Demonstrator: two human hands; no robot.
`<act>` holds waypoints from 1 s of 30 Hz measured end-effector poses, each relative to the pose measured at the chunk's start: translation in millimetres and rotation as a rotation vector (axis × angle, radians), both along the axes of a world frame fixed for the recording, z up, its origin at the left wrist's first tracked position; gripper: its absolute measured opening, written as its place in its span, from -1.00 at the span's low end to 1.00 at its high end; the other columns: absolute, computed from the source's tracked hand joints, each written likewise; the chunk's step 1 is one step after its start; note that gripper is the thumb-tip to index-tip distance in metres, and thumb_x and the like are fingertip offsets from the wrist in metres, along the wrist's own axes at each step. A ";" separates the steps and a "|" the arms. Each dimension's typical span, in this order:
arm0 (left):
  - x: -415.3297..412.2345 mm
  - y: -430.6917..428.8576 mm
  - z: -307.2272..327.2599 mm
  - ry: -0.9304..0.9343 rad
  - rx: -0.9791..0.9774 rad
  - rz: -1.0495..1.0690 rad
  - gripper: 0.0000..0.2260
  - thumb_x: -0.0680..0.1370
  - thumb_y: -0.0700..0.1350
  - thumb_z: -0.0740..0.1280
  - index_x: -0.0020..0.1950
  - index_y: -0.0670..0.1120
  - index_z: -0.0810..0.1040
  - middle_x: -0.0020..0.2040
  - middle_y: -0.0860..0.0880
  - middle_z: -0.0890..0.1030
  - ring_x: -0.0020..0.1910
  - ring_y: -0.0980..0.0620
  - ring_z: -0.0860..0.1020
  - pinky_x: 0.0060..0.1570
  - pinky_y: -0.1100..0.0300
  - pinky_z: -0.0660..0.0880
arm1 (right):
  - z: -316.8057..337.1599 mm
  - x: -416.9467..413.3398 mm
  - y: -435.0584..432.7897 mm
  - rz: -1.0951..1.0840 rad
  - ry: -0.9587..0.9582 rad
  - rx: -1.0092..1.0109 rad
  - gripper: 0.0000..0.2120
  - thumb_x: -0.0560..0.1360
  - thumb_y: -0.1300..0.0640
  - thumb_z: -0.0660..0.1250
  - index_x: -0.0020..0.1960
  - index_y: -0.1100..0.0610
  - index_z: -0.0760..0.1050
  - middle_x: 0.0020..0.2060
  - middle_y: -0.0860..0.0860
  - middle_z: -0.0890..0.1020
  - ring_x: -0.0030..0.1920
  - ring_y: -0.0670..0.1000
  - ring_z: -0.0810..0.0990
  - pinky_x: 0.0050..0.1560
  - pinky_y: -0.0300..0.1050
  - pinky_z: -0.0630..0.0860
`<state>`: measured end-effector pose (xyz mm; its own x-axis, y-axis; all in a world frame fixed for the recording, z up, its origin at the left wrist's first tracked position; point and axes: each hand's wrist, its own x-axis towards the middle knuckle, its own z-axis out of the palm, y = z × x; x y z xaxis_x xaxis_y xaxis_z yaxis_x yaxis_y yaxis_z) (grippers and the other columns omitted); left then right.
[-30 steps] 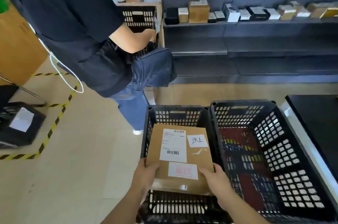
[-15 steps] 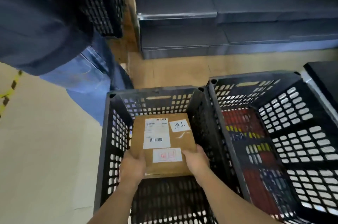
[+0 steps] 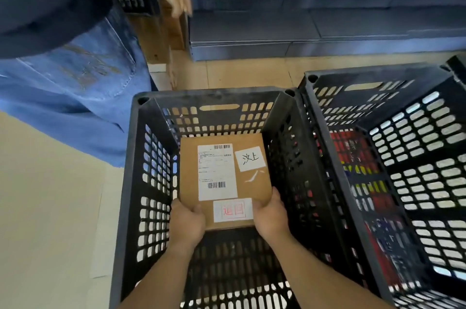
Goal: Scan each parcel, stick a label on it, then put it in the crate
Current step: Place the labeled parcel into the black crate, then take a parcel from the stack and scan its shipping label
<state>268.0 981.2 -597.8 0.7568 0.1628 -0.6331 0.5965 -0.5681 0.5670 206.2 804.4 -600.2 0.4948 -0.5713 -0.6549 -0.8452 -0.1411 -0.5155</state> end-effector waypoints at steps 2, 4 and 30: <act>-1.1 3.1 6.4 -0.026 0.018 -0.048 -0.50 0.58 -0.08 0.37 0.45 -0.20 0.31 0.32 -0.15 0.52 0.28 -0.19 0.53 0.32 -0.12 0.49 | 12.2 -4.5 0.5 0.065 -0.004 -0.052 -0.35 0.60 -0.02 0.33 0.61 -0.02 0.16 0.48 0.04 0.40 0.40 0.15 0.48 0.36 0.14 0.52; -1.9 7.9 22.4 -0.074 0.025 -0.159 -0.49 0.53 -0.02 0.41 0.42 -0.10 0.37 0.26 -0.06 0.54 0.21 -0.11 0.57 0.22 -0.08 0.57 | 32.6 -5.2 2.4 0.131 -0.006 -0.067 -0.43 0.57 0.00 0.36 0.53 -0.08 0.28 0.42 -0.04 0.42 0.35 0.12 0.50 0.33 0.15 0.54; -77.9 -209.0 700.3 -1.201 -0.043 -1.251 -0.61 0.59 0.00 0.35 0.40 -0.07 0.49 0.36 -0.09 0.53 0.31 -0.13 0.50 0.29 -0.07 0.47 | 691.0 -204.1 -127.7 -0.009 -0.296 -0.972 -0.43 0.61 -0.14 0.28 0.56 0.00 0.28 0.46 0.08 0.35 0.39 0.19 0.43 0.36 0.20 0.44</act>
<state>190.1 772.3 102.6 0.4156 -0.8420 0.3439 -0.8878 -0.2934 0.3545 2.1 676.7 90.8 0.5548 -0.7956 0.2435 -0.7052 -0.6050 -0.3698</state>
